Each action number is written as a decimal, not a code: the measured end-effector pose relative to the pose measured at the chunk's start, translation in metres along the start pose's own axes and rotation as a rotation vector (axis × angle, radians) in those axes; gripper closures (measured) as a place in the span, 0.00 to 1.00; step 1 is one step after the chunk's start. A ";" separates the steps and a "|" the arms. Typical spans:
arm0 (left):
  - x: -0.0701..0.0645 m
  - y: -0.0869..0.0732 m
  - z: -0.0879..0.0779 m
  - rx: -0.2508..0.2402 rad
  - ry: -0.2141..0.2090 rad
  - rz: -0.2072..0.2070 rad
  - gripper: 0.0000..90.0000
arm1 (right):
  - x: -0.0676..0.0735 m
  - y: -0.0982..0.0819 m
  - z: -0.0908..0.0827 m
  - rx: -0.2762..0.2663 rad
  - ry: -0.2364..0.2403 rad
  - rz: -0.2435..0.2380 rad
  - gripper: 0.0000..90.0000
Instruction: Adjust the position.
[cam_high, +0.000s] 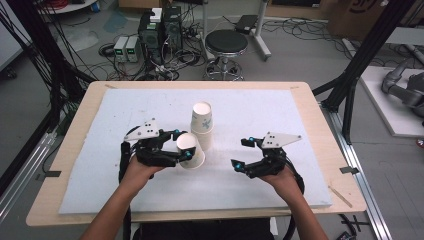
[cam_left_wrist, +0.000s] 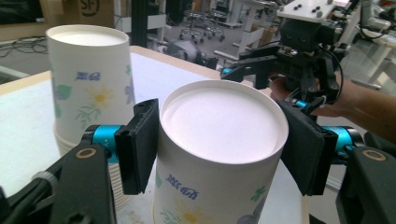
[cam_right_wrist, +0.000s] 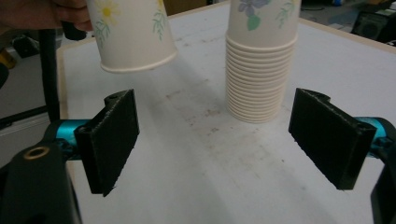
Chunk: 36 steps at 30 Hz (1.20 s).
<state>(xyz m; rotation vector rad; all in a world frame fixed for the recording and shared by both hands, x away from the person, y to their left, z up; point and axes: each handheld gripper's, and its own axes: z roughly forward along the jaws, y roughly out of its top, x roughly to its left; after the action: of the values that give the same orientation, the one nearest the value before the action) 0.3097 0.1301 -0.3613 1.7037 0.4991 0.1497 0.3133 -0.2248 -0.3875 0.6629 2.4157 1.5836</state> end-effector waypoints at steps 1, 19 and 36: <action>-0.001 0.000 0.001 0.002 -0.005 -0.002 0.38 | 0.002 0.001 0.004 0.000 0.018 -0.009 0.18; -0.012 -0.005 0.025 0.040 -0.075 0.031 0.38 | 0.012 -0.002 0.014 0.009 0.092 -0.032 0.18; -0.021 -0.007 0.044 0.058 -0.185 0.036 0.38 | 0.026 -0.002 0.030 0.030 0.192 -0.052 0.19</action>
<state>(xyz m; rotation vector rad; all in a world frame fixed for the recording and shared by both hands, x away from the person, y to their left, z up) 0.3058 0.0826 -0.3732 1.7639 0.3385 0.0033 0.3015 -0.1894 -0.3992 0.4679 2.5732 1.6629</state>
